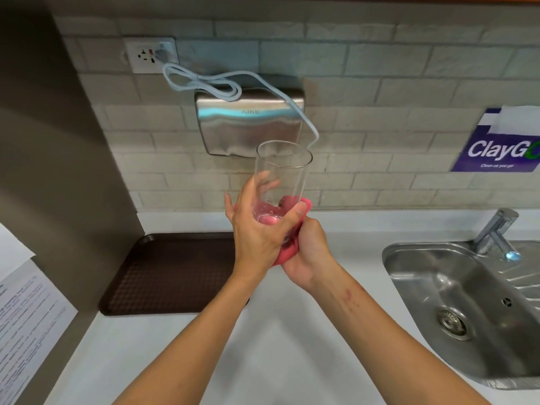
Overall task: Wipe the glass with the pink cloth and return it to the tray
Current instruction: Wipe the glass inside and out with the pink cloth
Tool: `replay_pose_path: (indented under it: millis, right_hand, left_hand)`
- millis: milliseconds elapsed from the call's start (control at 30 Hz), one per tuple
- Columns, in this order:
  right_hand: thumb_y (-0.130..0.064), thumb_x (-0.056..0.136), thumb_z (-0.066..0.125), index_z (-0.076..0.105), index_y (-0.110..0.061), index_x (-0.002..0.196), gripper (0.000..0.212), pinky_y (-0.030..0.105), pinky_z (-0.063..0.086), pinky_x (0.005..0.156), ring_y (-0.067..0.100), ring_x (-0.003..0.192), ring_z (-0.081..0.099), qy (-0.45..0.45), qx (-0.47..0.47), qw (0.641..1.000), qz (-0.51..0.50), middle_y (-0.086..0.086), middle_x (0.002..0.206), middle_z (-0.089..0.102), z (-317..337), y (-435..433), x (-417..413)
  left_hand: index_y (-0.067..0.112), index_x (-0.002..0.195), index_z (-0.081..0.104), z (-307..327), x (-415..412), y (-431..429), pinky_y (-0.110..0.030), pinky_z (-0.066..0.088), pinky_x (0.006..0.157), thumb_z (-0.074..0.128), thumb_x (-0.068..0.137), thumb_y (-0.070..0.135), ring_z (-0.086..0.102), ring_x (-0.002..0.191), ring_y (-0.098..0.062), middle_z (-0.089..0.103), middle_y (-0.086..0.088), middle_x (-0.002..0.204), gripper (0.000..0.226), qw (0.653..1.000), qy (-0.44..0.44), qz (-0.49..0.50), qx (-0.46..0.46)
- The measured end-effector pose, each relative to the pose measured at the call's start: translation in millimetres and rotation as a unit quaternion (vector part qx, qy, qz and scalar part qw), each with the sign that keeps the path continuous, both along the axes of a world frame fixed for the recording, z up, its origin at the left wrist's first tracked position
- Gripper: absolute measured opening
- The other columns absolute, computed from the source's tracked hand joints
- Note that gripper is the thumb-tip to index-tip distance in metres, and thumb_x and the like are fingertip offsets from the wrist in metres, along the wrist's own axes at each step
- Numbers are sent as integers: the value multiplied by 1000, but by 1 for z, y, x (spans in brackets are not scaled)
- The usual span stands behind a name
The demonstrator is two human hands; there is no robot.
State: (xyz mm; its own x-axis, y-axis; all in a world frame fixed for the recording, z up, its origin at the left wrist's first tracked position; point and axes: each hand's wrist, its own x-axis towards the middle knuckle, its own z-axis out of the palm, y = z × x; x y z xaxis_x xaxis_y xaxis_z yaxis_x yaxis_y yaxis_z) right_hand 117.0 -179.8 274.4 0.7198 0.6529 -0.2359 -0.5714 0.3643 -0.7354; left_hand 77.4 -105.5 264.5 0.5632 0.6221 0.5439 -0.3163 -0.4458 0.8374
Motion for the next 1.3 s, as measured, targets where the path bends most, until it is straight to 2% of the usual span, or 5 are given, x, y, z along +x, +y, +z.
replay_pose_path:
  millis: [133, 300, 400, 667, 1300]
  right_hand:
    - [-22, 113, 38, 82, -4, 107, 48, 50, 63, 95, 41, 111, 76, -73, -102, 992, -22, 32, 117, 75, -9, -11, -8]
    - [-25, 115, 43, 74, -33, 117, 32, 28, 58, 70, 6, 75, 75, -379, -182, 899, -123, -15, 81, 78, -12, -15, -33]
    - [-15, 115, 42, 62, -7, 142, 34, 27, 57, 95, 5, 109, 72, -472, -125, 861, -142, 0, 119, 78, -3, -10, -25]
    - [-4, 112, 41, 55, -2, 145, 36, 29, 45, 116, 16, 137, 58, -651, -76, 742, -142, 10, 143, 62, -23, -17, -18]
    - [-5, 111, 42, 29, -10, 163, 53, 54, 30, 129, 28, 161, 30, -660, -112, 730, -136, 14, 170, 36, 6, -4, -4]
  left_hand:
    - [28, 137, 56, 3, 2, 10, -63, 41, 116, 82, 78, 57, 67, 121, -6, 71, 25, 113, 71, 1000, -15, 21, -14]
    - [26, 140, 56, 7, 1, 17, -36, 61, 93, 74, 80, 72, 71, 102, -3, 74, 10, 109, 78, 993, -10, 44, -105]
    - [24, 119, 63, 2, -3, 10, -27, 62, 74, 48, 91, 84, 73, 82, -5, 76, 14, 92, 68, 988, -16, 16, -154]
    - [18, 145, 63, 14, -6, 17, -40, 55, 109, 15, 99, 76, 71, 124, -19, 73, -8, 138, 89, 974, 12, -17, -224]
    - [8, 142, 66, 14, -6, 26, -56, 52, 114, 40, 112, 56, 69, 130, -38, 72, -23, 137, 62, 941, 24, -136, -310]
